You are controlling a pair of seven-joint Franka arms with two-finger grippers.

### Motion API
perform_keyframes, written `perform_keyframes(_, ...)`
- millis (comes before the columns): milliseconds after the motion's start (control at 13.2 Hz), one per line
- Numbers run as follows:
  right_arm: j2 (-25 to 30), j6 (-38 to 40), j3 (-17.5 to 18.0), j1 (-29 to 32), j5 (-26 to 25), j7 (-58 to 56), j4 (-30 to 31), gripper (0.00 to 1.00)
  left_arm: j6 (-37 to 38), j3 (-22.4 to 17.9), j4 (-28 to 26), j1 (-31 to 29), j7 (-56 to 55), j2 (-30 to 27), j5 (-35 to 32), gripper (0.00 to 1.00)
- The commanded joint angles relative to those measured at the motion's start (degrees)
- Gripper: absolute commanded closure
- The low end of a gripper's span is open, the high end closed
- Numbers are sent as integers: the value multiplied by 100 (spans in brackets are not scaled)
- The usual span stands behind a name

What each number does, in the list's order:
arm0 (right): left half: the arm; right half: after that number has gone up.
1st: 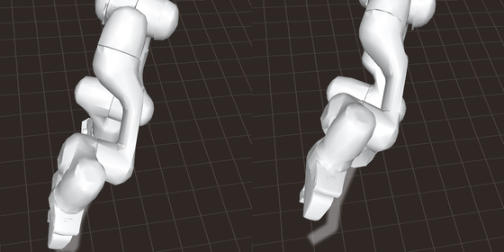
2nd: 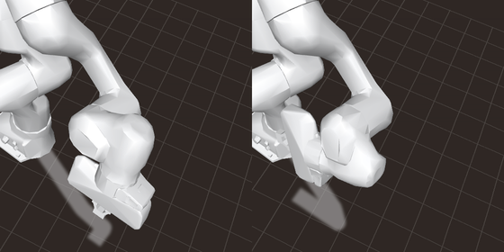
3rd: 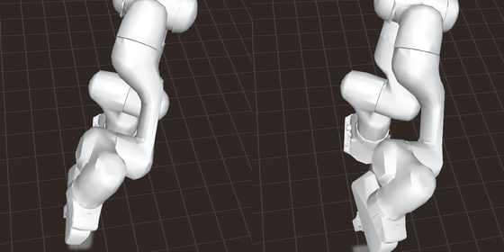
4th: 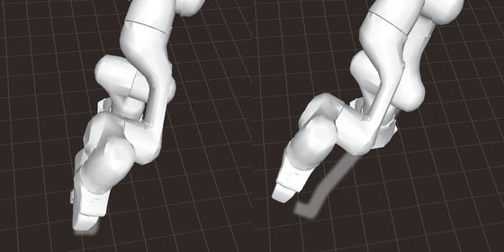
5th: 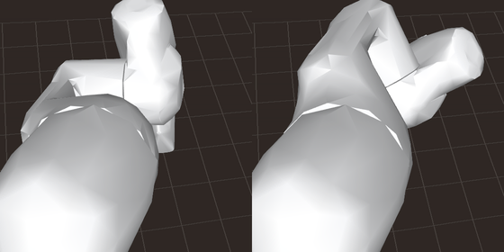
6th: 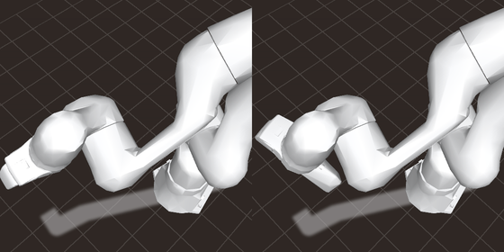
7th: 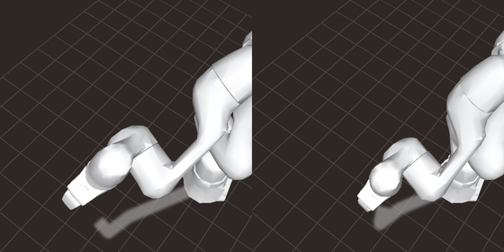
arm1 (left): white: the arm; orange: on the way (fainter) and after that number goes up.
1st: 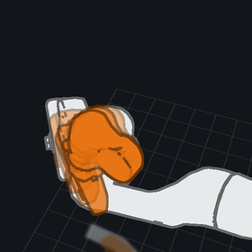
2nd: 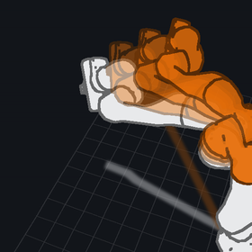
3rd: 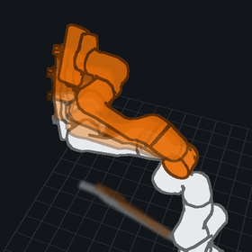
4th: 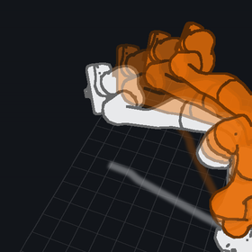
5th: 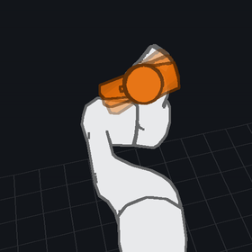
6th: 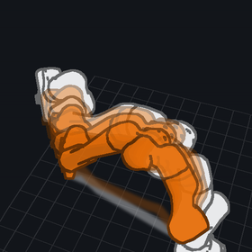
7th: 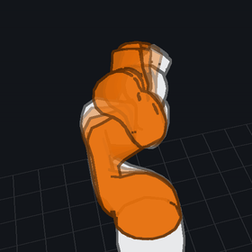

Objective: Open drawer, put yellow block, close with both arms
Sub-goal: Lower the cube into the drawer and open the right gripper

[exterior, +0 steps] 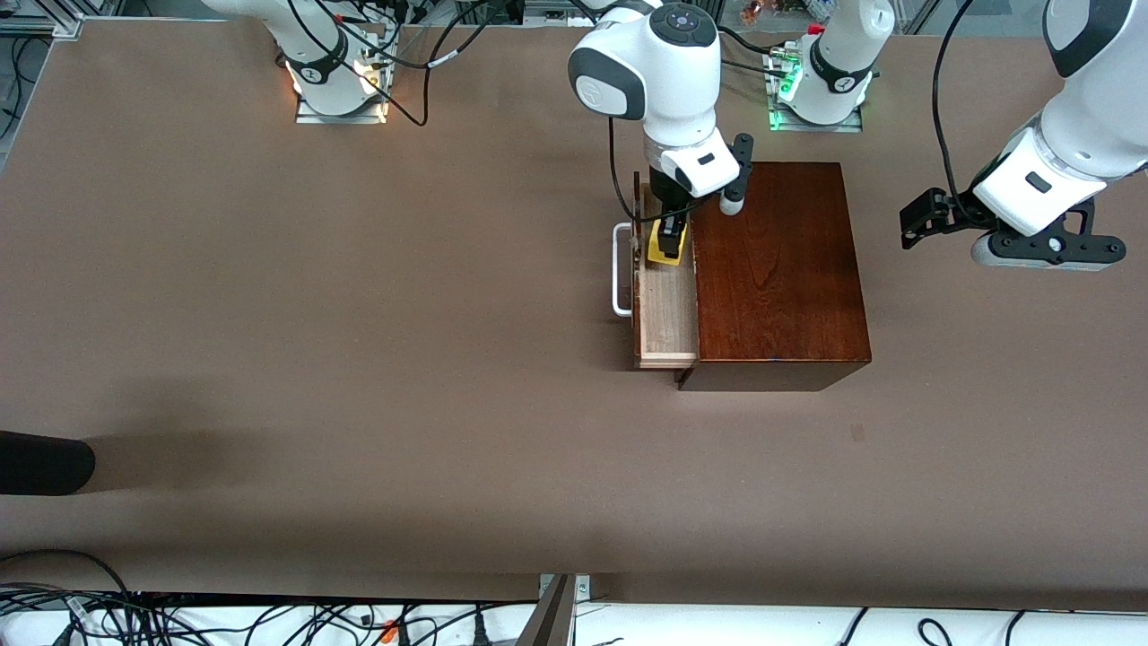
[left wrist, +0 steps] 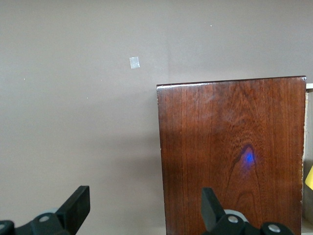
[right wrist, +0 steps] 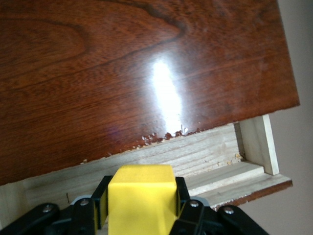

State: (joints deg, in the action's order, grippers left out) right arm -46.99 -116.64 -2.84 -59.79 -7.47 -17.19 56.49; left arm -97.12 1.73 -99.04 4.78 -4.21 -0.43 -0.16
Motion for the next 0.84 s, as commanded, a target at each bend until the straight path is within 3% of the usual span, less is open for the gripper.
perform_keyframes(0, -82, 80, 82, 2, -271, -258, -104, 96, 61, 29, -19, -3, -63, -98, -142, 0)
perform_keyframes(760, -65, 36, 302, 178, -255, -962, 116, 94, 61, 29, -19, -3, -63, -98, -142, 0)
